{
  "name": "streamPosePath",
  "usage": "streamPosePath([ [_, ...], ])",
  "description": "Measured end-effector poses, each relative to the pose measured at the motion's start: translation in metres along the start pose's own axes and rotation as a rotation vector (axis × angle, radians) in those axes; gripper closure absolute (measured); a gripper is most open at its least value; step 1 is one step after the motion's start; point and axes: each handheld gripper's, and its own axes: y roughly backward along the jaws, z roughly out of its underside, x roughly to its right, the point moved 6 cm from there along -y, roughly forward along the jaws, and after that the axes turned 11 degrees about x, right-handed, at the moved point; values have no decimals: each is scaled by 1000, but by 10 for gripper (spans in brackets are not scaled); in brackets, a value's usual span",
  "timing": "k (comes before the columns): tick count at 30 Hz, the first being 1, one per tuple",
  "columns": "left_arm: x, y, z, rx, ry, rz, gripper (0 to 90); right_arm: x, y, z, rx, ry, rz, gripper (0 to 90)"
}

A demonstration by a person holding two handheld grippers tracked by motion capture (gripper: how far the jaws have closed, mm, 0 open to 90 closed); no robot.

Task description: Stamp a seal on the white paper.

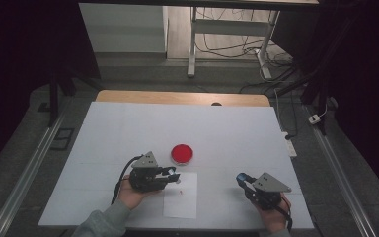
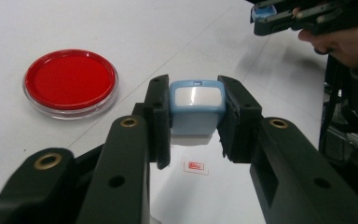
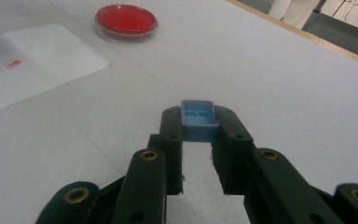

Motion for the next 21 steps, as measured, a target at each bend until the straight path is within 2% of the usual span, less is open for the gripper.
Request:
streamPosePath([
  [21,-10,25,-18,61,37,-13,671,-1,-1,0,0,4,-5,738],
])
